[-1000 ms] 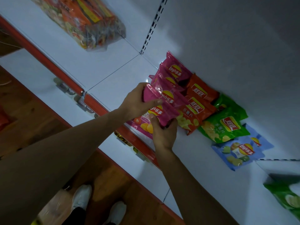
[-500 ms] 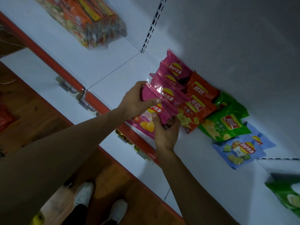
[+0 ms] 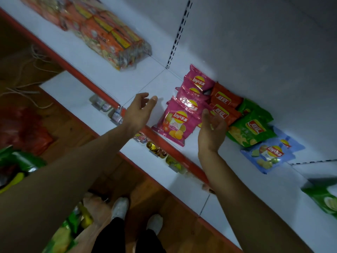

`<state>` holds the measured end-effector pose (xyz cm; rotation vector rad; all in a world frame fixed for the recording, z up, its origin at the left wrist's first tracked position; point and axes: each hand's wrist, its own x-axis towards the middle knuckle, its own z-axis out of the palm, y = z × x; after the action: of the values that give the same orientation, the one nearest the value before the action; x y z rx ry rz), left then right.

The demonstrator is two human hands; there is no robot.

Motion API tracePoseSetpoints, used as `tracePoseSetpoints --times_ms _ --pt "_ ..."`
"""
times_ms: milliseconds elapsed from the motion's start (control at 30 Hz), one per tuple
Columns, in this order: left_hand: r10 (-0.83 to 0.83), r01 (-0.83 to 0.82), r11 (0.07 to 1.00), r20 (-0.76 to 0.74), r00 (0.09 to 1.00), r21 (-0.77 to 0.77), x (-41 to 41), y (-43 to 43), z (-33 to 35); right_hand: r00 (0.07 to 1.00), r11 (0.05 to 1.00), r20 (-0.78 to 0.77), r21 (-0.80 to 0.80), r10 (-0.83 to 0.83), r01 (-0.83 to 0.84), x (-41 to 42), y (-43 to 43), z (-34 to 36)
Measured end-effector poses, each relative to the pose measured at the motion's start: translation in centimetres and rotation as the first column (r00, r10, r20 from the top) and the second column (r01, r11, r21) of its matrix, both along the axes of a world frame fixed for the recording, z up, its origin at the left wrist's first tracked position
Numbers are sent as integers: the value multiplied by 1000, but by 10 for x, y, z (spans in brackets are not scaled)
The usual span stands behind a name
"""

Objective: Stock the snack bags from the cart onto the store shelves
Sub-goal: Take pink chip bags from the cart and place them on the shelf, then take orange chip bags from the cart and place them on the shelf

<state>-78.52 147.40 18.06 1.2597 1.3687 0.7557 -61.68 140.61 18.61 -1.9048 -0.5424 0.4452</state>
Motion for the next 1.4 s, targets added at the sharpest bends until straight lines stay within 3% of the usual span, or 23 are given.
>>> tracePoseSetpoints --times_ms 200,367,567,733,967,1233,1400 --pt "145 -147 986 -22 989 -76 -73 -40 29 999 997 -21 -53 50 -51 -30 -4 36" --pt "342 -346 938 -81 936 -32 -130 -74 54 951 958 -115 4 286 -287 -56 -9 49" --pt "594 -599 800 -93 799 -33 -186 -176 69 765 812 -310 46 565 -581 -91 -45 49" --pt "718 -722 670 -94 689 -174 -224 -269 59 615 685 -461 -20 640 -728 -127 -90 32" --pt "836 -825 511 -83 542 -241 -254 -331 44 443 487 -527 -62 726 -871 -184 -119 30" --pt "849 -822 497 -37 526 -279 -292 -349 27 417 446 -495 -64 762 -893 -241 -142 38" --pt "854 -834 507 -9 521 -218 -333 -346 9 483 500 -486 -105 729 -860 -283 -154 23"
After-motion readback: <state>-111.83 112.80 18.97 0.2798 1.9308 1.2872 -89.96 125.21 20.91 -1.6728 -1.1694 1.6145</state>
